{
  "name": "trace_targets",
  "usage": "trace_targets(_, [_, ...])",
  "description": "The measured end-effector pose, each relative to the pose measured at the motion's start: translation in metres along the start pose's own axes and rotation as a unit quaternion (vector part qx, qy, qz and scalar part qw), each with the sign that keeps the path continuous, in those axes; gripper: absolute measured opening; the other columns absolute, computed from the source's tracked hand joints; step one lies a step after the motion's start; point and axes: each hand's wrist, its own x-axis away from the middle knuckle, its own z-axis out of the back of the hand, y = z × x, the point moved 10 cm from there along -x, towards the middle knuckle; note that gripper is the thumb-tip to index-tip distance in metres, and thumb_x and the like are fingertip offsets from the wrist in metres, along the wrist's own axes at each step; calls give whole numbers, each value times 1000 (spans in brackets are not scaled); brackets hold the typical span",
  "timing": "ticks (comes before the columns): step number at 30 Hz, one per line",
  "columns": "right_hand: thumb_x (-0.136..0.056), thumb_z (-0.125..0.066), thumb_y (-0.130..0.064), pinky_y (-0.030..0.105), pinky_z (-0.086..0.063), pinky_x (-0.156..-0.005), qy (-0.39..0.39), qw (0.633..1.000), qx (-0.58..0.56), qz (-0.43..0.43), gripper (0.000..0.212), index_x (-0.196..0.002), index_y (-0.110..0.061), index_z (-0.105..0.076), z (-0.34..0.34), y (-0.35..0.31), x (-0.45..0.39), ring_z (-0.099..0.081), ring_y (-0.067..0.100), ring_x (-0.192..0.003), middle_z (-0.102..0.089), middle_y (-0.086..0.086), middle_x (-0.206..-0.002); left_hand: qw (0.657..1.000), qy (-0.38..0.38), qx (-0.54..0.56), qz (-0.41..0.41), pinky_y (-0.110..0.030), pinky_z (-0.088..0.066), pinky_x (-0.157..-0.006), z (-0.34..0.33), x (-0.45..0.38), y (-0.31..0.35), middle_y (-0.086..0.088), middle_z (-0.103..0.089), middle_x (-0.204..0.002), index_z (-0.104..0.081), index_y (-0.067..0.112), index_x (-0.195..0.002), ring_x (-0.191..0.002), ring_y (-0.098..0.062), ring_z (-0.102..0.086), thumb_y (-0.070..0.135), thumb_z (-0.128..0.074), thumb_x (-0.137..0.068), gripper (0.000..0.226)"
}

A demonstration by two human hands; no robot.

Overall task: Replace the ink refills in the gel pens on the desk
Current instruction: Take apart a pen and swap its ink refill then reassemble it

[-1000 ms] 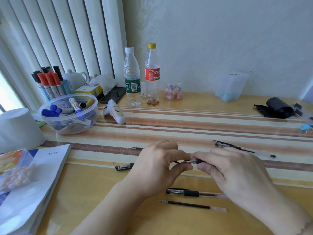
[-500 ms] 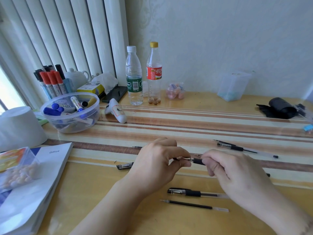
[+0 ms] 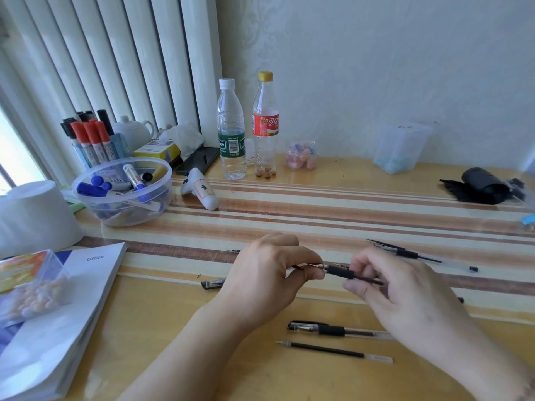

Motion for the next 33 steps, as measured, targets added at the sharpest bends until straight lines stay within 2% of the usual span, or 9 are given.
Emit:
trace_targets(4, [-88, -22, -70, 24, -44, -42, 13, 1000, -4, 11, 42, -72, -43, -49, 3, 0, 2, -54, 6, -49, -61, -11, -57, 1000, 2, -5, -6, -34, -45, -54, 1, 0, 2, 14, -49, -66, -75, 28, -87, -66, -9, -48, 34, -68, -82, 10])
trace_targets(6, [-83, -41, -70, 16, -40, -42, 3, 1000, -8, 13, 25, -88, -46, -48, 4, -2, 1, -57, -1, -59, -59, -17, -64, 1000, 5, -13, -3, -34, -45, -56, 2, 0, 1, 14, -50, -66, -74, 28, -87, -66, -10, -49, 37, -65, -84, 13])
trace_targets(9, [-78, -65, -49, 11, -31, -40, 23, 1000, 2, 6, 19, -81, -41, -49, 8, -1, 1, -53, -11, -71, -55, -23, -62, 1000, 5, -9, -5, -34, -45, -56, 2, 0, 1, 14, -49, -66, -74, 26, -86, -65, -10, -49, 36, -65, -85, 14])
trace_targets(13, [-91, -45, -48, 12, -29, -40, 35, 999, 12, 17, 24, -67, -47, -43, 11, -1, 2, -55, -3, -64, -52, -20, -47, 1000, 2, -2, -22, -34, -43, -53, 2, -2, 3, 12, -45, -63, -74, 24, -82, -63, -9, -44, 33, -66, -86, 13])
trace_targets(19, [-81, -44, -63, 26, -44, -43, 38, 999, 17, 35, 29, -77, -36, -56, 7, -2, 1, -52, 2, -47, -58, -13, -50, 999, -4, -1, -35, -29, -40, -53, 0, -1, 7, 14, -44, -62, -74, 22, -81, -62, -8, -42, 29, -67, -86, 11])
trace_targets(25, [-91, -27, -58, 23, -33, -38, 27, 998, 31, 56, 49, -63, -29, -55, 0, -2, 2, -45, 9, -39, -48, -5, -39, 998, -6, -15, -66, -20, -35, -55, 1, 0, 16, 17, -43, -62, -76, 19, -81, -63, -4, -38, 26, -68, -86, 12])
trace_targets(28, [-91, -31, -60, 24, -39, -39, 31, 999, 1, 43, 37, -77, -37, -56, 1, -1, 2, -50, 6, -44, -55, -9, -47, 999, -19, 14, -25, -29, -47, -65, 1, 1, 10, 18, -54, -74, -71, 19, -93, -73, -4, -51, 31, -64, -89, 14])
trace_targets(30, [-90, -37, -57, 20, -37, -39, 24, 999, 11, 36, 16, -91, -44, -46, 1, 0, 2, -51, 8, -45, -59, -8, -53, 999, -44, 26, 16, -23, -44, -77, -3, 2, 4, 24, -52, -86, -61, 23, -112, -85, 1, -50, 30, -55, -95, 19])
trace_targets(33, [-89, -45, -46, 20, -32, -38, 31, 999, 14, 23, 13, -96, -41, -36, 5, 4, 1, -51, 9, -53, -64, -9, -60, 986, -56, 112, 114, -15, -37, -73, -5, 5, -16, 13, -49, -91, -35, 29, -120, -81, -2, -47, 14, -35, -100, 26])
